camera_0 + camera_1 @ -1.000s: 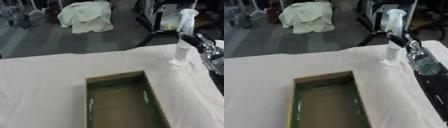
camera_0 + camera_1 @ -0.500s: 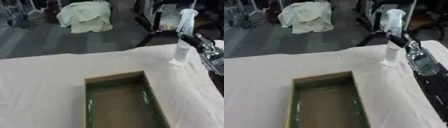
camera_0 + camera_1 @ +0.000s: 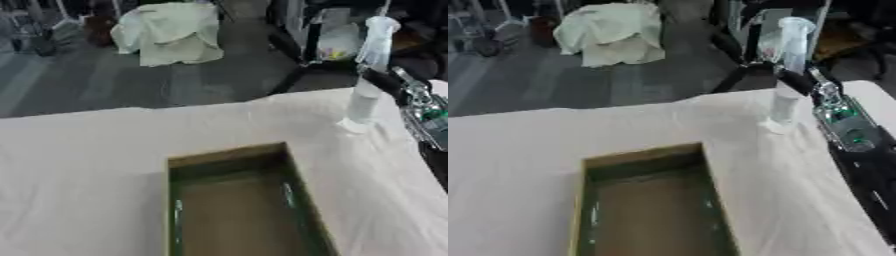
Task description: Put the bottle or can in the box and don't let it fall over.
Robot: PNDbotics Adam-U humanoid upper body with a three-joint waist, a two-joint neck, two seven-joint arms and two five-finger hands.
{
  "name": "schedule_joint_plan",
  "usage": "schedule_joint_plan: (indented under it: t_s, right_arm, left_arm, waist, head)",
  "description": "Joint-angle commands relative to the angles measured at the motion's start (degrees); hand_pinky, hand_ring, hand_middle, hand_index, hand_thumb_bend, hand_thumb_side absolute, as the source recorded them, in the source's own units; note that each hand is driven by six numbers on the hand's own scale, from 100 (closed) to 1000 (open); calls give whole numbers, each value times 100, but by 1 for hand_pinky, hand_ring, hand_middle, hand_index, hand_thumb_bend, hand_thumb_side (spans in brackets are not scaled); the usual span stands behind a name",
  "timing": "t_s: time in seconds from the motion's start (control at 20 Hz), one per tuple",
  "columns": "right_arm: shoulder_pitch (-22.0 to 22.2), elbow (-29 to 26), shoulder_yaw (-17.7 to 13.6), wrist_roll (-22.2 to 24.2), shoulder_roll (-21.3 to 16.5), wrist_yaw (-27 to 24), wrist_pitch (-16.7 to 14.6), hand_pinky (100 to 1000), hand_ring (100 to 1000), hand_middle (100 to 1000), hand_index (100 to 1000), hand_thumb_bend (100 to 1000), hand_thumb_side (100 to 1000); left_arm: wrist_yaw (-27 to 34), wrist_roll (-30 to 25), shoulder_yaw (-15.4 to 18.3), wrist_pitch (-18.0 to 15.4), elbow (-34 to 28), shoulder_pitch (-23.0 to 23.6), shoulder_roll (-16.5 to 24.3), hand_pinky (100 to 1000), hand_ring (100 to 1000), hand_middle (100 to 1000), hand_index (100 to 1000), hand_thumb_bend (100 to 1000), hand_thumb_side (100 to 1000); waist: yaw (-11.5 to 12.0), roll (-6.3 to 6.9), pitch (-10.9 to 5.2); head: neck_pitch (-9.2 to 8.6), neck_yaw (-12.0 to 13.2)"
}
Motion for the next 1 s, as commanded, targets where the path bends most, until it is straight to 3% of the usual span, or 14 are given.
schedule_joint_plan:
  t_s: [0.05, 1.0]
  right_arm:
    - [-76, -133, -63, -33, -265, -39, 0, 1000, 1000, 1000, 1000, 100, 644]
    - [-8, -179, -97, -127, -331, -244, -10, 1000, 997, 1000, 1000, 100, 643]
  left_arm:
    - [-33, -4, 16, 13, 16, -13, 95, 1000, 822, 909, 788, 100, 941]
    - [-45, -20, 14, 13, 9, -40, 90, 1000, 821, 905, 788, 100, 942]
  waist:
    - [7, -56, -65]
    - [76, -82, -9]
  head:
    - [-67, -6]
    - [-156, -53]
